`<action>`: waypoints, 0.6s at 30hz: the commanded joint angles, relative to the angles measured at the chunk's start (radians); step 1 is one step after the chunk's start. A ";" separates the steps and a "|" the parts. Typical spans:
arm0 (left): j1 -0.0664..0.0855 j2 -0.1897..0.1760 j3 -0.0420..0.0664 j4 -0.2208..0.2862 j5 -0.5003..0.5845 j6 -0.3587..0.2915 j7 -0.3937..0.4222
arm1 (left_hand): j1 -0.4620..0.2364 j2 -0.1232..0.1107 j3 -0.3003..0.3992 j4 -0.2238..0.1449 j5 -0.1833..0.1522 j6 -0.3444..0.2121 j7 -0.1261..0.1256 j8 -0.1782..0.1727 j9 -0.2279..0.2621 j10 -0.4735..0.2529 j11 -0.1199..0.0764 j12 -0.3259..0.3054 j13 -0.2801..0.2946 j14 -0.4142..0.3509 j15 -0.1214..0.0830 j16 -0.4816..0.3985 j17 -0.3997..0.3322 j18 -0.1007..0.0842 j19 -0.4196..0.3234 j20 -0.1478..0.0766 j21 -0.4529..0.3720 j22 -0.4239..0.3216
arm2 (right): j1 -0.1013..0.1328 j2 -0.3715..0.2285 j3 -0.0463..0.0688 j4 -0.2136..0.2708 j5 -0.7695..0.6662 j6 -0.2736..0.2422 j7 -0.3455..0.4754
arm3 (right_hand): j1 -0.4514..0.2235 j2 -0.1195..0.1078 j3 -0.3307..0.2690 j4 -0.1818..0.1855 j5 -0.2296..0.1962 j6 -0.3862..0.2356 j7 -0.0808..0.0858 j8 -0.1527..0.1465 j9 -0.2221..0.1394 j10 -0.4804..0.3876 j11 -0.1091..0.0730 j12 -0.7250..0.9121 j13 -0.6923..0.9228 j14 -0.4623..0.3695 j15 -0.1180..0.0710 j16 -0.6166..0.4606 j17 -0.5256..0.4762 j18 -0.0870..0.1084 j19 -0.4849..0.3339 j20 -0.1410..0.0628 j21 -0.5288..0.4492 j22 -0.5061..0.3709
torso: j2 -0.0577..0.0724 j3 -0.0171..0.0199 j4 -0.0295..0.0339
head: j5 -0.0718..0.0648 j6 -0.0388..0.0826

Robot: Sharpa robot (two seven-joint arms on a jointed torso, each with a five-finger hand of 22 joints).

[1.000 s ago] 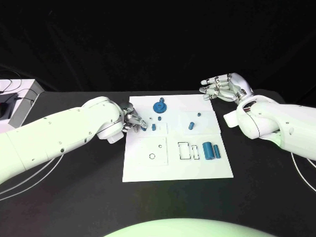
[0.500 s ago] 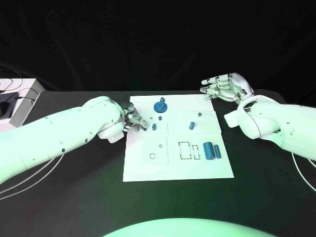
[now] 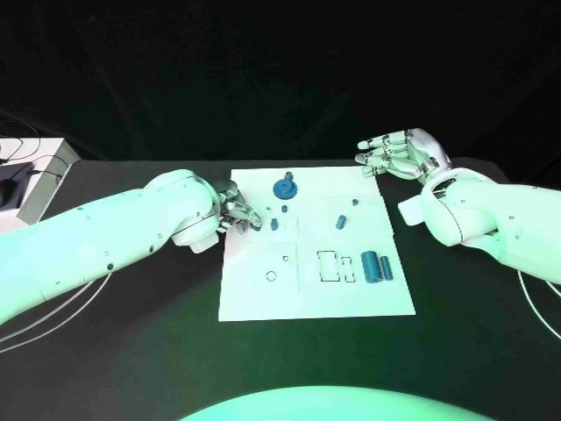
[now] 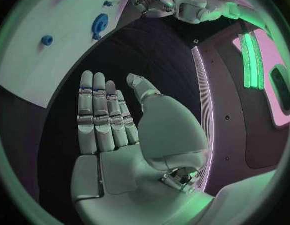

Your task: Assemble the parts on the task board

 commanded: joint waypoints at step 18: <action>-0.005 -0.003 -0.003 -0.002 -0.028 0.032 -0.014 | -0.007 0.021 0.016 -0.029 0.021 0.169 -0.120 -0.002 0.266 0.044 -0.011 0.014 -0.003 0.004 -0.001 0.013 0.005 -0.020 0.008 0.004 0.012 0.006 | -0.001 0.000 0.001 0.001 0.000 0.013 0.012 | -0.012 0.002 0.002 -0.004 0.006 -0.004 0.002 -0.003 0.000 -0.004 -0.001 -0.002 -0.001 -0.006 -0.003 -0.002 0.000 0.006 -0.008 0.000 0.002 -0.001 | 0.001 -0.0001 -0.0007 | 0.000 -0.001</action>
